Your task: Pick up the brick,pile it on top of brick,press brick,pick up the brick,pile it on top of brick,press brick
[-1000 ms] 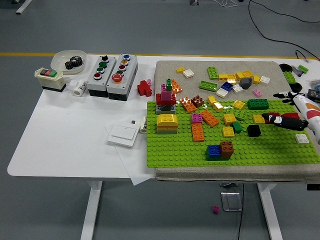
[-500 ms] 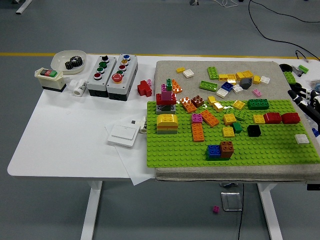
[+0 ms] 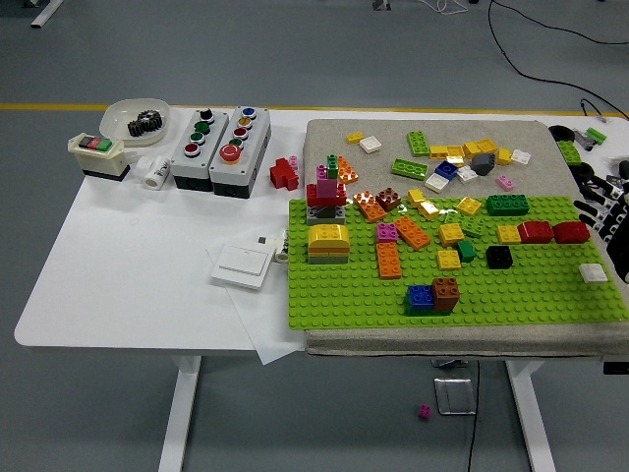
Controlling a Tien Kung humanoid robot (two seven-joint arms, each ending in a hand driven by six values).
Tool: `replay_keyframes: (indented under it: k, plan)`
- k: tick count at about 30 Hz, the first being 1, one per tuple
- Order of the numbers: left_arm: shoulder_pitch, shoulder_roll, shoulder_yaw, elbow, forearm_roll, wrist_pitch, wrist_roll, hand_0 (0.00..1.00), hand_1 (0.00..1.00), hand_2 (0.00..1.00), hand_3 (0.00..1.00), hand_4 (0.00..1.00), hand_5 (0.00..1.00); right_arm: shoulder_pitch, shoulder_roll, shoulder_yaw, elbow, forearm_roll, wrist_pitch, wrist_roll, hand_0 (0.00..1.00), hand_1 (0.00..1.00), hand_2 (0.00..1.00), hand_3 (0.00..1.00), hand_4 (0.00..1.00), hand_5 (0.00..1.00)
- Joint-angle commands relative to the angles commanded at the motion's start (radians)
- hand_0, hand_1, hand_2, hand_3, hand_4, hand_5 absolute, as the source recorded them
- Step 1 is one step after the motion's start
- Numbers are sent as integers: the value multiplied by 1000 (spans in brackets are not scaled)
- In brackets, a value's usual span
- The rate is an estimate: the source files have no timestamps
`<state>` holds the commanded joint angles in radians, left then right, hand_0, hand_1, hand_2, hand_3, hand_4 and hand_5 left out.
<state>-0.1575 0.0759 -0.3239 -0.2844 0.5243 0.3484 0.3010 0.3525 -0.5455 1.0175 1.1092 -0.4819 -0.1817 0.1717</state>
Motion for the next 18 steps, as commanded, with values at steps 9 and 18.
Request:
replay_keyframes:
  k: [9,18]
  plan:
    - [-3,2,4,-1,-4,-1,-2,752,730,710,587,640,662,-2,1,5,-4,2,-8,-3,972,848,885,912,998,998]
    - [-8,2,10,-1,-17,0,-6,752,730,709,588,640,663,0,1,11,-6,25,-9,-1,968,846,878,909,998,998]
